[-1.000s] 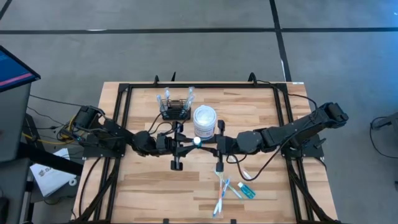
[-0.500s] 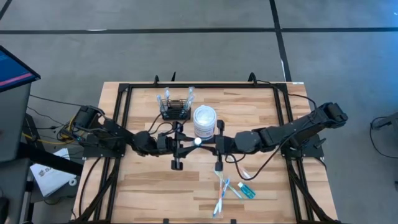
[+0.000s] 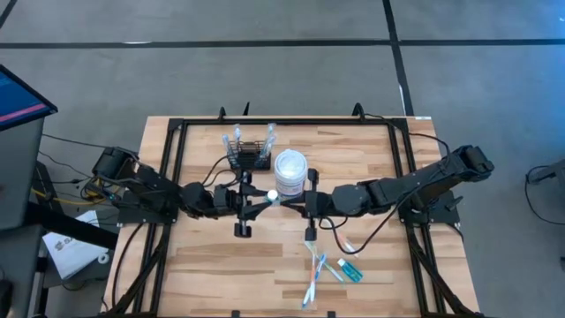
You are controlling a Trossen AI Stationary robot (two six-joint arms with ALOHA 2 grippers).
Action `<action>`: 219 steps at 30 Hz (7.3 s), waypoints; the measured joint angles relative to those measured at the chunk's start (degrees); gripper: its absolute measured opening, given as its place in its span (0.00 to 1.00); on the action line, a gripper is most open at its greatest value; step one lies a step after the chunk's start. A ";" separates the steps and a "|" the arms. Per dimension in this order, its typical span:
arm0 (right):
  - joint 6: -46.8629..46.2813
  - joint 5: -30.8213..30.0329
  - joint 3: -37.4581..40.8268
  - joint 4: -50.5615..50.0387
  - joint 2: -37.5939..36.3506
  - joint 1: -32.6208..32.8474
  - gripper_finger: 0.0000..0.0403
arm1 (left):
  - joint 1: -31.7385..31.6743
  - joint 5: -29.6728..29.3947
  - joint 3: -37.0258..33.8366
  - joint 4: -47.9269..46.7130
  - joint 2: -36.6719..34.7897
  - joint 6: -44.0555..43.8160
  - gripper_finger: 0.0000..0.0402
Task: Pick & Place toothbrushing station
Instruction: Put the top blue mouthwash into the mesh organizer
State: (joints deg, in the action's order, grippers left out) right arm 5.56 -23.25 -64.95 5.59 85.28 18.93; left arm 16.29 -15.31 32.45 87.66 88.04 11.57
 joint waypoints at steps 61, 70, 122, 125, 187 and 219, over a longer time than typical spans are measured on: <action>-0.63 8.35 -0.09 3.64 0.33 -2.72 0.23 | -1.31 5.54 8.35 -0.25 8.06 0.21 0.14; -0.57 8.26 -0.09 2.92 0.28 -2.72 0.14 | -1.36 5.66 8.35 -0.29 8.12 0.02 0.23; -8.19 11.65 -0.07 -9.19 0.30 -2.95 0.13 | -6.51 16.62 9.73 -39.80 -8.71 -16.87 0.38; -8.22 11.64 -0.07 -9.17 0.30 -3.15 0.14 | -6.51 16.72 9.73 -39.84 -8.71 -16.98 0.40; -9.86 11.83 -0.13 -11.81 0.28 -3.35 0.15 | -6.51 13.66 16.74 -47.34 -4.32 -12.91 0.22; -12.70 11.28 -0.02 -19.40 0.30 -3.20 0.44 | -1.16 -4.11 10.13 -58.86 -15.62 -12.57 0.22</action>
State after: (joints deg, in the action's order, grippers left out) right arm -7.14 -11.97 -64.97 -13.80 85.58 15.73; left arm 15.14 -19.42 42.58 28.79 72.42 -1.00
